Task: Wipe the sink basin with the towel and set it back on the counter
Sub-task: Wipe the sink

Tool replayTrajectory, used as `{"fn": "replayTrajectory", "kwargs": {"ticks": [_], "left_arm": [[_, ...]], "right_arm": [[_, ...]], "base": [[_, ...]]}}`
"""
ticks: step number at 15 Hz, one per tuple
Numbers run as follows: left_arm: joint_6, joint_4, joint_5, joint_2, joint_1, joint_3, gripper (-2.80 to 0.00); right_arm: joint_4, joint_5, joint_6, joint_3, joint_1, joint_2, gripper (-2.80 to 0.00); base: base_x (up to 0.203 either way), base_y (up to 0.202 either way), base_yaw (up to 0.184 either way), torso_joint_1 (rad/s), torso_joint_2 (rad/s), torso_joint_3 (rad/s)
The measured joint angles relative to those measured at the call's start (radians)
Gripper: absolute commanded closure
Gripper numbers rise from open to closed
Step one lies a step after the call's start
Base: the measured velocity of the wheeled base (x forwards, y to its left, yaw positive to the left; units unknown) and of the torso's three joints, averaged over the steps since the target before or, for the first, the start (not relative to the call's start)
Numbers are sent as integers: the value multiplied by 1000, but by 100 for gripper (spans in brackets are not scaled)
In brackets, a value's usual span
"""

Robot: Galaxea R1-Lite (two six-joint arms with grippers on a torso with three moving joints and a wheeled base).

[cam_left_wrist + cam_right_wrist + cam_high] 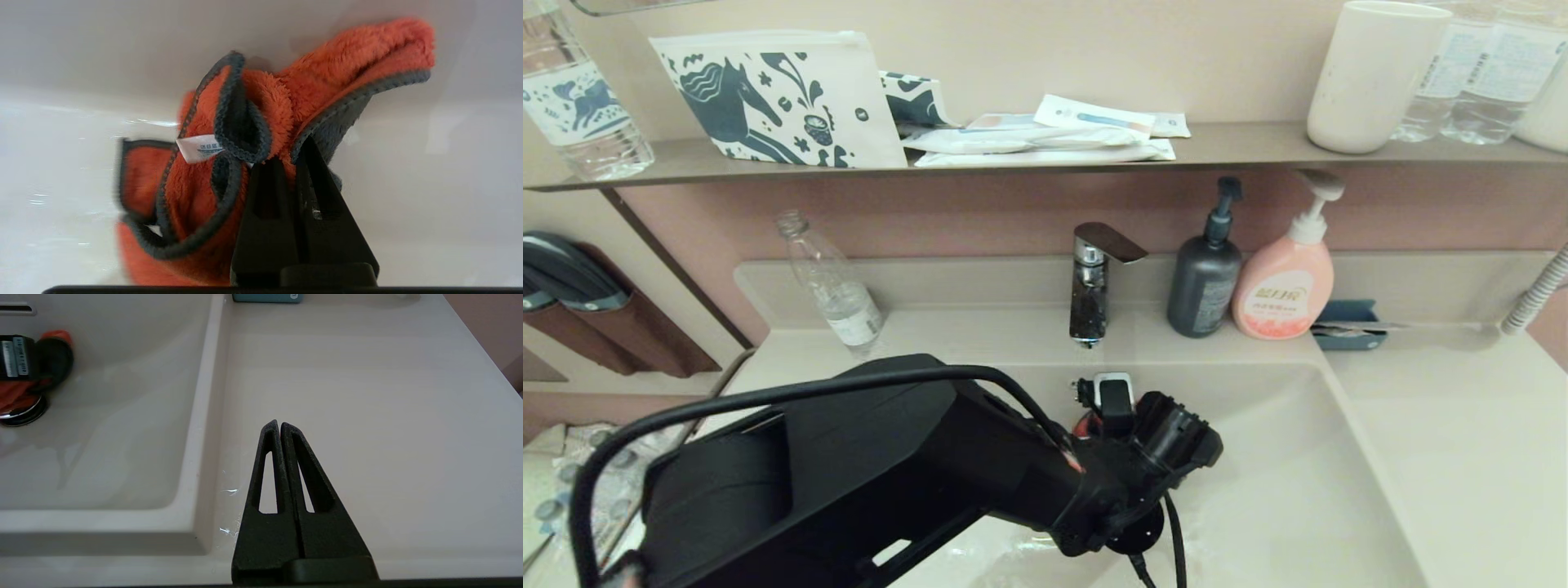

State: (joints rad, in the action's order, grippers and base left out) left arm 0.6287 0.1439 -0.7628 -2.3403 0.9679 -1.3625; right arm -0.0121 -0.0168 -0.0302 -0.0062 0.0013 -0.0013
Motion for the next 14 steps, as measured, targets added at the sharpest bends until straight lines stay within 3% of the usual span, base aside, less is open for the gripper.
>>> {"fn": "replayTrajectory", "kwargs": {"ticks": [3,5,7,12,14], "left_arm": [[90,-97,-10,-36,18,-74,0],[204,-226,0,-45,50,-124,0],[299,-363,50,-42,94,-146,0],[438,-721,222,-7,178,-156,0],[468,-808,240,0,193,-139,0]], "right_arm": [[0,0,0,0,0,0,0],[0,0,0,0,0,0,0],[0,0,0,0,0,0,0],[0,0,0,0,0,0,0],[0,0,0,0,0,0,0]], "base": [[0,0,0,0,0,0],[0,0,0,0,0,0],[0,0,0,0,0,0],[0,0,0,0,0,0],[0,0,0,0,0,0]]}}
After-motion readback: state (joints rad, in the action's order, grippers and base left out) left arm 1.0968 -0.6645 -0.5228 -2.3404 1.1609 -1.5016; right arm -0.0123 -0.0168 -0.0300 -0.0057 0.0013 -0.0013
